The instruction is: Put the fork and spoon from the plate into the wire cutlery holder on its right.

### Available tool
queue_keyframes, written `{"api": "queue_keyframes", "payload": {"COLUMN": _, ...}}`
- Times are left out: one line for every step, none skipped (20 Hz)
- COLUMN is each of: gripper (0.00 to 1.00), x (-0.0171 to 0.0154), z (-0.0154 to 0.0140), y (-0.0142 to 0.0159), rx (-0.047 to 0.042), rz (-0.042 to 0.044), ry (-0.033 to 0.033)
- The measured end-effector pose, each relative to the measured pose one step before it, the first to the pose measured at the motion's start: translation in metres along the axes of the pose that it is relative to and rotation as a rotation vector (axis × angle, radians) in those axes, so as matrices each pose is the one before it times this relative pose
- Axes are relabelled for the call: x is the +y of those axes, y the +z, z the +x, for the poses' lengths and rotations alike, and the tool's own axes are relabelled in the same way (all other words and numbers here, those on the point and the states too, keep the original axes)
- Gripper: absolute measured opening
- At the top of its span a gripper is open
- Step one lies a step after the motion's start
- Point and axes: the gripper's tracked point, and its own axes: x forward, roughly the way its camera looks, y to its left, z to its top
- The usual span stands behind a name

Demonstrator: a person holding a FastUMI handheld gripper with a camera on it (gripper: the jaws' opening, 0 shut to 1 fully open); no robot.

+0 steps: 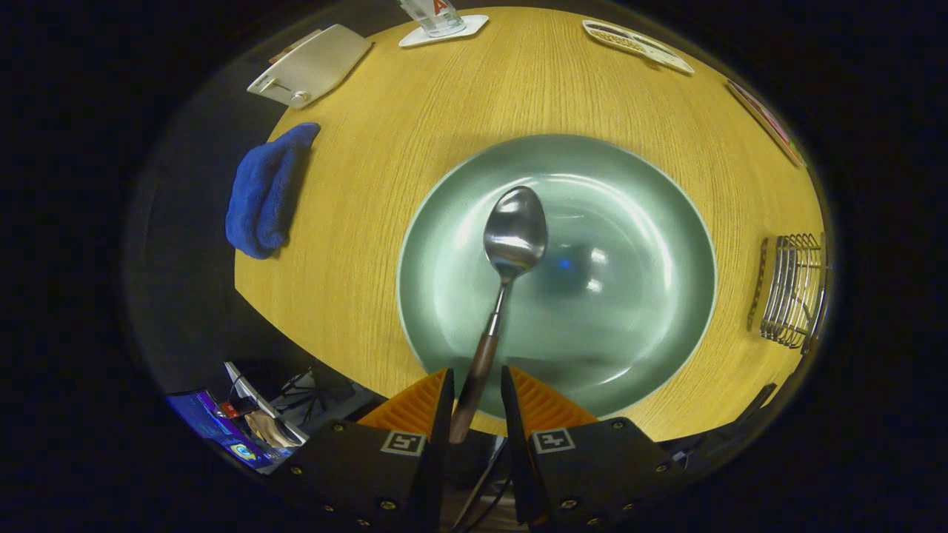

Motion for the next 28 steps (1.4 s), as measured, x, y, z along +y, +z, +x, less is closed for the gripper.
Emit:
{"api": "queue_keyframes", "payload": {"gripper": 0.38, "x": -0.00683, "z": -0.00118, "y": -0.00033, "rx": 0.0005, "rz": -0.00803, "ry": -0.0148}}
{"api": "queue_keyframes", "payload": {"gripper": 0.38, "x": -0.0058, "z": 0.00019, "y": 0.00024, "rx": 0.00454, "rz": 0.00035, "ry": -0.00678}}
{"api": "queue_keyframes", "payload": {"gripper": 0.38, "x": -0.00427, "z": 0.00191, "y": -0.00316, "rx": 0.00928, "rz": 0.00105, "ry": -0.00574}}
{"api": "queue_keyframes", "payload": {"gripper": 0.38, "x": -0.0028, "z": 0.00169, "y": -0.00285, "rx": 0.01134, "rz": -0.00594, "ry": -0.00252}}
{"api": "queue_keyframes", "payload": {"gripper": 0.38, "x": -0.00087, "z": 0.00275, "y": -0.00507, "rx": 0.01696, "rz": -0.01458, "ry": -0.00619}}
{"api": "queue_keyframes", "payload": {"gripper": 0.38, "x": -0.00121, "z": 0.0016, "y": -0.00423, "rx": 0.01261, "rz": -0.01896, "ry": -0.00537}}
{"api": "queue_keyframes", "payload": {"gripper": 0.38, "x": -0.00143, "z": 0.00051, "y": -0.0027, "rx": 0.00835, "rz": -0.01865, "ry": -0.00811}}
{"api": "queue_keyframes", "payload": {"gripper": 0.38, "x": 0.00057, "z": 0.00625, "y": -0.00053, "rx": -0.00448, "rz": 0.00196, "ry": 0.00086}}
{"api": "queue_keyframes", "payload": {"gripper": 0.1, "x": -0.00147, "z": 0.00069, "y": 0.00152, "rx": 0.01134, "rz": 0.00776, "ry": -0.00962}}
{"api": "queue_keyframes", "payload": {"gripper": 0.1, "x": -0.00108, "z": -0.00526, "y": 0.00086, "rx": 0.01167, "rz": -0.01851, "ry": -0.00464}}
{"api": "queue_keyframes", "payload": {"gripper": 0.1, "x": -0.00253, "z": -0.00072, "y": -0.00251, "rx": 0.00383, "rz": -0.0333, "ry": -0.01839}}
{"api": "queue_keyframes", "payload": {"gripper": 0.1, "x": -0.00654, "z": 0.00052, "y": -0.00222, "rx": 0.00503, "rz": -0.04756, "ry": -0.03228}}
{"api": "queue_keyframes", "payload": {"gripper": 0.11, "x": -0.00742, "z": -0.00214, "y": -0.00183, "rx": 0.01061, "rz": -0.05203, "ry": -0.02581}}
{"api": "queue_keyframes", "payload": {"gripper": 0.1, "x": -0.00299, "z": -0.00305, "y": 0.00085, "rx": 0.00946, "rz": -0.04024, "ry": -0.01275}}
{"api": "queue_keyframes", "payload": {"gripper": 0.1, "x": -0.00173, "z": -0.00083, "y": 0.00124, "rx": 0.01061, "rz": -0.0269, "ry": -0.00461}}
{"api": "queue_keyframes", "payload": {"gripper": 0.1, "x": -0.00403, "z": -0.00338, "y": 0.00444, "rx": -0.00254, "rz": -0.01818, "ry": -0.00105}}
{"api": "queue_keyframes", "payload": {"gripper": 0.06, "x": -0.00244, "z": -0.00067, "y": 0.0003, "rx": -0.00994, "rz": -0.00964, "ry": -0.00372}}
{"api": "queue_keyframes", "payload": {"gripper": 0.01, "x": -0.00313, "z": -0.00267, "y": -0.00607, "rx": 0.01583, "rz": -0.02418, "ry": -0.01804}}
{"api": "queue_keyframes", "payload": {"gripper": 0.01, "x": -0.00354, "z": -0.00289, "y": 0.00256, "rx": -0.00975, "rz": -0.00462, "ry": -0.00469}}
{"api": "queue_keyframes", "payload": {"gripper": 0.01, "x": -0.00138, "z": -0.00343, "y": -0.00185, "rx": 0.00968, "rz": -0.00742, "ry": 0.00114}}
{"api": "queue_keyframes", "payload": {"gripper": 0.01, "x": -0.00114, "z": -0.00546, "y": -0.00133, "rx": 0.00548, "rz": -0.0019, "ry": 0.00445}}
{"api": "queue_keyframes", "payload": {"gripper": 0.01, "x": -0.00151, "z": -0.00713, "y": -0.00276, "rx": 0.00905, "rz": -0.01446, "ry": 0.00121}}
{"api": "queue_keyframes", "payload": {"gripper": 0.01, "x": -0.00397, "z": -0.00719, "y": -0.00219, "rx": 0.00736, "rz": -0.02062, "ry": -0.00454}}
{"api": "queue_keyframes", "payload": {"gripper": 0.01, "x": -0.00577, "z": -0.00982, "y": -0.00594, "rx": 0.00221, "rz": -0.01906, "ry": -0.00921}}
{"api": "queue_keyframes", "payload": {"gripper": 0.01, "x": -0.00562, "z": -0.01033, "y": -0.00618, "rx": 0.00884, "rz": -0.01899, "ry": -0.01028}}
{"api": "queue_keyframes", "payload": {"gripper": 0.01, "x": -0.00436, "z": -0.00945, "y": -0.00673, "rx": 0.00551, "rz": -0.01292, "ry": -0.00903}}
{"api": "queue_keyframes", "payload": {"gripper": 0.01, "x": -0.00396, "z": -0.00752, "y": -0.00586, "rx": 0.00435, "rz": -0.00833, "ry": -0.01086}}
{"api": "queue_keyframes", "payload": {"gripper": 0.01, "x": -0.00764, "z": -0.00677, "y": -0.0018, "rx": -0.00156, "rz": -0.00212, "ry": -0.00842}}
